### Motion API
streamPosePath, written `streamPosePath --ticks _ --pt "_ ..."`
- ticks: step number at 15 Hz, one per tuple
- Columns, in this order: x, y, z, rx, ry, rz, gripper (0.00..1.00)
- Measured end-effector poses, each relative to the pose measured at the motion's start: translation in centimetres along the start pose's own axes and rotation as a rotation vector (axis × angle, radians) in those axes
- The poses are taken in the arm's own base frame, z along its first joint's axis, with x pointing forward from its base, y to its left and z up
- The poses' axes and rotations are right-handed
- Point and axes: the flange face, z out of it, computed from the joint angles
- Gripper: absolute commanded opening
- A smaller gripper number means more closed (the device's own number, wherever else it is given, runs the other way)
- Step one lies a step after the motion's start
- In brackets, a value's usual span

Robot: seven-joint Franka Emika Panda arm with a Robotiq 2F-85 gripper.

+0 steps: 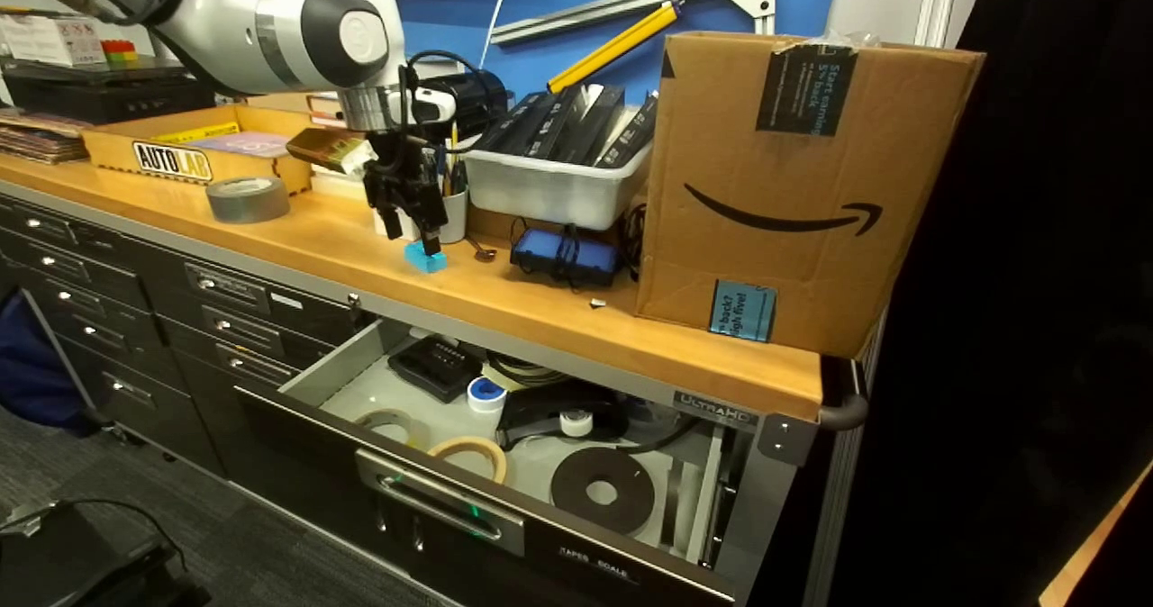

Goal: Put the blue object in the open drawer then close the open drawer

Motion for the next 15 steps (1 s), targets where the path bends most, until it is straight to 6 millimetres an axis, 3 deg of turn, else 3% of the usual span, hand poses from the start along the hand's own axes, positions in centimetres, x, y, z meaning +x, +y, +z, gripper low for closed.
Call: streamPosePath --ticks 4,5,6,9,15 --pt "1.0 0.2 1.1 -0.013 -0.004 0.042 1.0" --pt "1.1 0.4 1.3 -0.017 -0.005 0.052 0.75" --pt "1.2 0.7 1.5 -0.021 -0.007 0.062 0.73" --pt "1.4 1.3 1.7 -0.025 -0.009 0.074 0.49" --pt "-0.1 2.3 1.2 0.003 -0.089 0.066 0.46"
